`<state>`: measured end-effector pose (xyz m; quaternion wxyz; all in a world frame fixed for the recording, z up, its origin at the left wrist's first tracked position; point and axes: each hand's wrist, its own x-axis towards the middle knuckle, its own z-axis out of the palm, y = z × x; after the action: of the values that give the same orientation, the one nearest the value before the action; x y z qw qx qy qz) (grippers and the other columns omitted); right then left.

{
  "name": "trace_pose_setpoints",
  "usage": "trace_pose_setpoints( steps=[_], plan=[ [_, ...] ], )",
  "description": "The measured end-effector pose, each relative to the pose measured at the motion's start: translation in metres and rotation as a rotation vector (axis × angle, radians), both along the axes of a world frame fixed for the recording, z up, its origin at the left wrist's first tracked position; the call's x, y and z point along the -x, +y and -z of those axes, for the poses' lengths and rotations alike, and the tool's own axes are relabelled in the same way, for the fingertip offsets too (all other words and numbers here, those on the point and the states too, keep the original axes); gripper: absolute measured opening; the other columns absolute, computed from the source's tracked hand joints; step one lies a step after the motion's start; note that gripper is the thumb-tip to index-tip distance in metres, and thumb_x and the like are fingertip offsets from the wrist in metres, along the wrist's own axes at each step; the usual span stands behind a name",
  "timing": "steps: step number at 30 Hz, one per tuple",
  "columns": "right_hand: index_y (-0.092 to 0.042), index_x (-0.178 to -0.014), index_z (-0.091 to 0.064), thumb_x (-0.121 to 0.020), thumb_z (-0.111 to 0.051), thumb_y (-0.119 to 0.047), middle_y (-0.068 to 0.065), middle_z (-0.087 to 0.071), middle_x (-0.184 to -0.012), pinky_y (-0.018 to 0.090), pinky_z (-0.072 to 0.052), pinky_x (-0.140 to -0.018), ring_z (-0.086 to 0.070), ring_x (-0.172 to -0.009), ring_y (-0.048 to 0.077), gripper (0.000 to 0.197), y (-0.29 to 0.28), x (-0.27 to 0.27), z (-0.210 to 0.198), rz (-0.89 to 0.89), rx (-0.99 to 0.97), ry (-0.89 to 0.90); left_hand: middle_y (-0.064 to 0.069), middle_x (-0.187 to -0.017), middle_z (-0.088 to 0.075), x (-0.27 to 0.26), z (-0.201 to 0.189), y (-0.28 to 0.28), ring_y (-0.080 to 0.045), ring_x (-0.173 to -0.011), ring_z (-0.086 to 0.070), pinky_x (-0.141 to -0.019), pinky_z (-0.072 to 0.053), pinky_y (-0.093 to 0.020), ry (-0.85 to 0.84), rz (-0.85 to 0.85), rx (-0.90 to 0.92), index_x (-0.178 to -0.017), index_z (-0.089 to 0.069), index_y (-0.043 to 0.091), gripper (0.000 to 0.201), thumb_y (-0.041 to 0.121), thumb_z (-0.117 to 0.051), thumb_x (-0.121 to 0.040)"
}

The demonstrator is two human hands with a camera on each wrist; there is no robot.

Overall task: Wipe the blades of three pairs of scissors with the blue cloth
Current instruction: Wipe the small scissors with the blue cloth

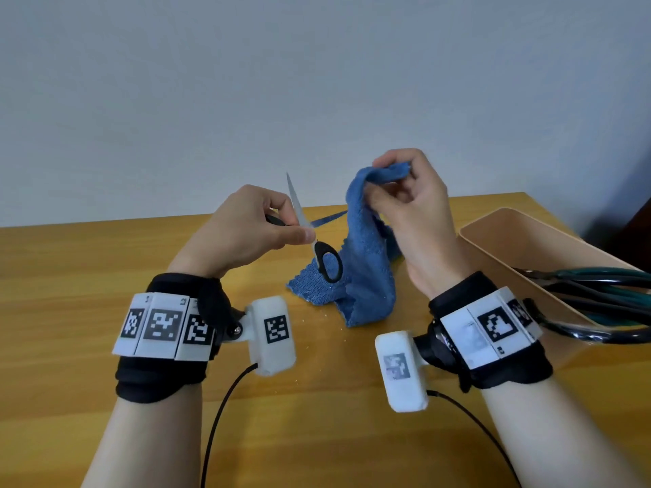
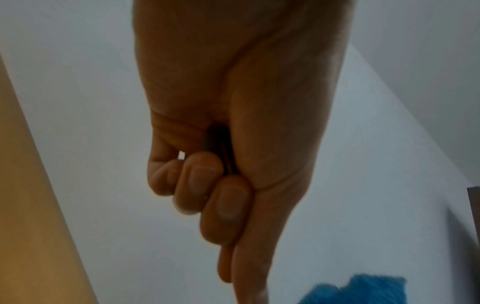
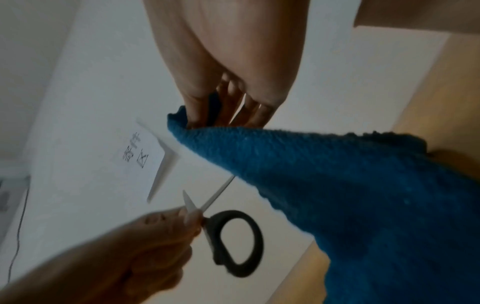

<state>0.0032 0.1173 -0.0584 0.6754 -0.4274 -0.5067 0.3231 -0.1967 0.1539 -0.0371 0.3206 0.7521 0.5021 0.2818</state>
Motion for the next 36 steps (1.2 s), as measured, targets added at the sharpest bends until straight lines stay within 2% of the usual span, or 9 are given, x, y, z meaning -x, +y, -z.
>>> trace_pose_setpoints(
  steps=[2,4,7,10,16,23,28,33,36],
  plan=[
    [-0.013,-0.106,-0.059,-0.082,-0.075,-0.004,-0.001,-0.069,-0.099,0.027,-0.055,-0.076,-0.068,-0.089,0.008,0.03,-0.001,0.006,0.003,-0.037,0.019,-0.199,0.007,-0.056,-0.059,-0.004,0.0,-0.001,-0.004,-0.049,-0.048,-0.053,-0.037,-0.016,0.04,0.028,-0.023,-0.066,-0.062,0.008,0.032,0.025,-0.086,-0.078],
    [-0.017,-0.106,-0.06,-0.078,-0.081,-0.012,-0.006,-0.07,-0.102,0.016,-0.051,-0.077,-0.066,-0.094,0.002,0.035,-0.001,0.01,0.007,-0.076,0.057,-0.373,0.01,-0.053,-0.06,-0.008,0.0,-0.001,0.0,-0.048,-0.052,-0.049,-0.036,-0.01,0.087,0.062,-0.069,-0.063,-0.06,0.01,0.029,0.014,-0.083,-0.08],
    [-0.019,-0.105,-0.062,-0.077,-0.083,-0.017,-0.006,-0.073,-0.095,0.012,-0.049,-0.073,-0.066,-0.089,0.001,0.035,0.001,0.011,0.012,-0.117,0.113,-0.494,0.006,-0.057,-0.066,-0.011,-0.001,-0.003,-0.001,-0.056,-0.064,-0.055,-0.044,-0.013,0.158,0.089,-0.146,-0.061,-0.06,0.013,0.027,0.006,-0.078,-0.081],
    [-0.018,-0.106,-0.061,-0.081,-0.078,-0.007,-0.003,-0.076,-0.092,0.02,-0.054,-0.078,-0.069,-0.087,0.006,0.032,0.002,0.007,0.015,-0.163,0.171,-0.492,0.001,-0.065,-0.071,-0.013,-0.002,-0.004,-0.004,-0.061,-0.067,-0.059,-0.048,-0.016,0.197,0.137,-0.154,-0.065,-0.064,0.011,0.021,0.008,-0.079,-0.08],
    [-0.016,-0.108,-0.056,-0.085,-0.066,0.008,0.006,-0.074,-0.092,0.038,-0.057,-0.08,-0.069,-0.087,0.023,0.035,0.0,0.005,0.014,-0.267,0.187,-0.516,0.007,-0.056,-0.066,-0.015,-0.002,-0.006,0.002,-0.048,-0.055,-0.049,-0.035,-0.007,0.224,0.161,-0.113,-0.062,-0.062,0.013,0.026,0.009,-0.082,-0.079],
    [-0.011,-0.101,-0.062,-0.084,-0.069,0.006,0.008,-0.065,-0.081,0.025,-0.05,-0.069,-0.055,-0.07,0.011,0.025,0.001,0.008,0.02,-0.272,0.196,-0.453,0.012,-0.048,-0.057,-0.012,-0.006,-0.009,0.0,-0.042,-0.048,-0.044,-0.03,-0.008,0.23,0.169,-0.085,-0.06,-0.059,0.015,0.032,0.014,-0.087,-0.075],
    [-0.011,-0.103,-0.061,-0.084,-0.068,0.007,0.026,-0.061,-0.089,0.015,-0.045,-0.064,-0.049,-0.069,0.008,0.026,0.0,0.007,0.016,-0.278,0.186,-0.431,0.01,-0.053,-0.062,-0.011,-0.006,-0.008,0.0,-0.044,-0.048,-0.048,-0.032,-0.01,0.192,0.192,-0.066,-0.063,-0.061,0.013,0.029,0.015,-0.086,-0.077],
    [-0.01,-0.105,-0.06,-0.085,-0.068,0.006,0.016,-0.062,-0.082,0.018,-0.045,-0.068,-0.051,-0.069,0.007,0.027,0.001,0.001,0.016,-0.249,0.212,-0.396,0.005,-0.053,-0.06,-0.004,-0.008,-0.008,-0.005,-0.045,-0.04,-0.05,-0.032,-0.021,0.158,0.18,-0.026,-0.064,-0.061,0.014,0.03,0.023,-0.086,-0.078],
    [-0.009,-0.105,-0.06,-0.085,-0.064,0.011,0.004,-0.061,-0.079,0.022,-0.047,-0.07,-0.051,-0.066,0.005,0.028,0.003,-0.009,0.017,-0.169,0.242,-0.385,0.007,-0.049,-0.053,0.003,-0.01,-0.009,-0.006,-0.043,-0.036,-0.046,-0.028,-0.016,0.143,0.144,-0.014,-0.063,-0.06,0.012,0.032,0.023,-0.086,-0.078]
  ],
)
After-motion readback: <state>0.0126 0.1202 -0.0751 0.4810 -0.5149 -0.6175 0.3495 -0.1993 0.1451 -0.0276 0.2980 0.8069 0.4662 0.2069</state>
